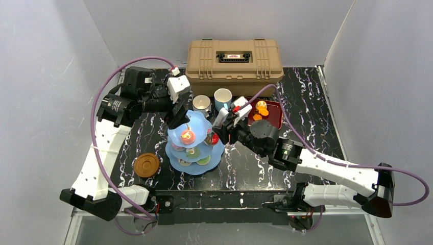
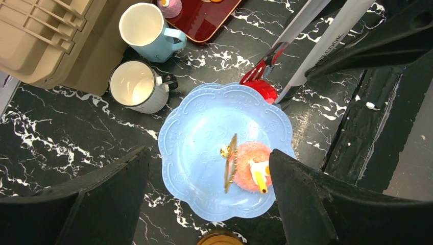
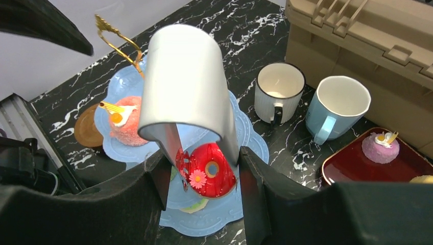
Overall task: Serve the afternoon tea
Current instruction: Place the desert on the desert table.
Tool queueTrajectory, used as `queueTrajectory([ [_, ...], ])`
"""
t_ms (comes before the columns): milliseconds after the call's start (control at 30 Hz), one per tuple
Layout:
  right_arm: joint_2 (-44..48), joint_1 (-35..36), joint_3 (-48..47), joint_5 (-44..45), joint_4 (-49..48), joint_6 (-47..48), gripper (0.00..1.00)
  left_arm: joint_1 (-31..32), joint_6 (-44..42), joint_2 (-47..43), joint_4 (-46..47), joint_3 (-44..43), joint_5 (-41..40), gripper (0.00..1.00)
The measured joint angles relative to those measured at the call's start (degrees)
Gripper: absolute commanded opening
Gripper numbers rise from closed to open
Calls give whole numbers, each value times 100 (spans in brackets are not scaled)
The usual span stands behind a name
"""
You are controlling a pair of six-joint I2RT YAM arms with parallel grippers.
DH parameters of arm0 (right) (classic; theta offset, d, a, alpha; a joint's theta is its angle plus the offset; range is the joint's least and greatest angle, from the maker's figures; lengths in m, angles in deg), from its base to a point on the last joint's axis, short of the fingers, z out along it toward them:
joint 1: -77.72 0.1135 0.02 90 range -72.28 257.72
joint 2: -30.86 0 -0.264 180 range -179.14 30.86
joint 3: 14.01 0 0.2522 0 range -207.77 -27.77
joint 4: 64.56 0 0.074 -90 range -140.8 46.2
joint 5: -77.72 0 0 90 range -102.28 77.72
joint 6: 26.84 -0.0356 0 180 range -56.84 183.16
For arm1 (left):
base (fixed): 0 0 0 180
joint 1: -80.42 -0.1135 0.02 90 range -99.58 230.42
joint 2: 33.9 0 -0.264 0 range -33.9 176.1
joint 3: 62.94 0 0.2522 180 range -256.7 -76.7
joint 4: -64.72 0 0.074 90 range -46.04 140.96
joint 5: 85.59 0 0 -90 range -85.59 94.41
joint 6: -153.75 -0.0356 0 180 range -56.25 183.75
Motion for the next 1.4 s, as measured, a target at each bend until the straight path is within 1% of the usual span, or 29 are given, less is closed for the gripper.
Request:
queueTrajectory([
  [67,-4,0,155,-2,-122,22,1,0,0,-9,0,0,-13,83],
  [200,50,0,560,-37,-498,31,6,0,-2,-44,0,2,-37,82],
  [300,214,0,831,-66,-710,39,14,0,-2,-59,0,2,-39,82],
  [433,291,0,857,-138,-863,37,29,0,2,-59,0,2,-39,82],
  [567,299,0,857,-190,-911,42,40,0,11,-59,0,2,-39,82],
  [667,299,0,855,-216,-911,42,45,0,13,-59,0,2,-39,82],
  [800,297,0,855,-238,-903,39,49,0,13,-59,2,0,-59,82],
  [933,297,0,844,-254,-868,39,59,0,11,-59,2,0,-94,82],
  [1333,297,0,713,-256,-699,37,64,0,11,-59,2,0,-122,82],
  [1400,297,0,678,-256,-697,37,63,0,11,-59,2,0,-122,82],
])
